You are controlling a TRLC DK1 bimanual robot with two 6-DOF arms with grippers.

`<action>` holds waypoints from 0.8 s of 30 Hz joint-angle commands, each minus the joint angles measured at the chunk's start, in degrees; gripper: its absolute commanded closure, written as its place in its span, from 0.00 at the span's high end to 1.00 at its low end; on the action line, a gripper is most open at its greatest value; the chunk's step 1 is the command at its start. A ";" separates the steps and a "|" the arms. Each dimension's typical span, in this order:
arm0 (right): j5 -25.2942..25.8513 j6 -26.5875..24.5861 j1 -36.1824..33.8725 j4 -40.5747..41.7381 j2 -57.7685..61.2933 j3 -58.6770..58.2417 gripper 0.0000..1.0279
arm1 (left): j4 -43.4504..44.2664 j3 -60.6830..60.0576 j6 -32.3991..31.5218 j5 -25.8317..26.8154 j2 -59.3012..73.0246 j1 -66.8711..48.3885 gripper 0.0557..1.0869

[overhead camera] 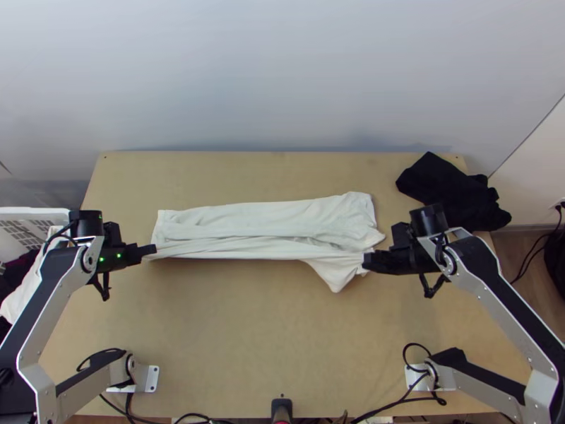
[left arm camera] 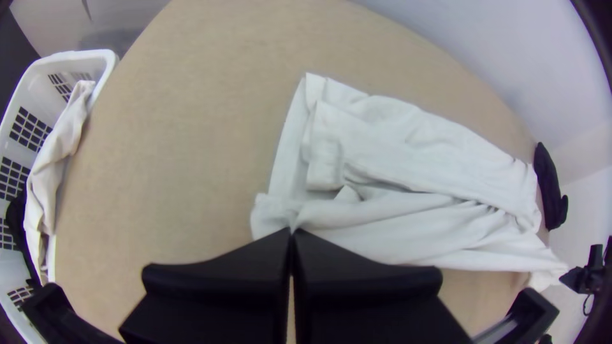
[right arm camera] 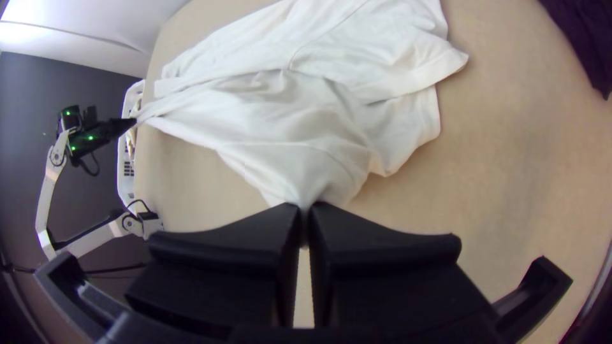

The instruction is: Fold the t-shirt

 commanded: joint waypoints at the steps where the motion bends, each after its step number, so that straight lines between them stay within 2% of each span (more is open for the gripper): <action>1: -1.11 -3.02 2.17 -6.74 -3.13 0.03 0.03 | -3.62 2.85 -1.61 3.89 -1.72 -0.46 0.04; 5: -1.46 -4.08 2.70 -7.79 -3.39 -1.20 0.03 | -1.51 4.43 -3.72 3.89 -0.32 -0.64 0.06; 8: -1.46 -4.51 2.70 -7.71 -2.16 -1.29 0.03 | 0.68 5.84 -6.18 3.89 3.20 -0.73 0.29; 10: -1.46 -4.51 2.70 -7.27 -1.28 -1.20 0.03 | 1.56 7.60 -7.94 3.98 6.19 -1.43 0.52; 11: -1.46 -4.51 2.70 -7.18 -0.84 -1.02 0.03 | 1.91 8.39 -8.82 3.98 8.03 -1.78 0.61; 14: -1.46 -4.78 2.61 -6.91 0.39 -0.67 0.03 | 1.47 11.64 -10.49 3.98 14.45 -2.04 0.79; 19: -1.46 -4.95 2.26 -6.91 0.74 -0.93 0.03 | -0.81 13.31 -9.78 4.07 17.70 -2.04 0.80; 24: -1.38 -4.95 1.82 -6.91 0.83 -1.55 0.03 | -3.54 8.74 -2.22 5.39 13.13 -2.48 0.79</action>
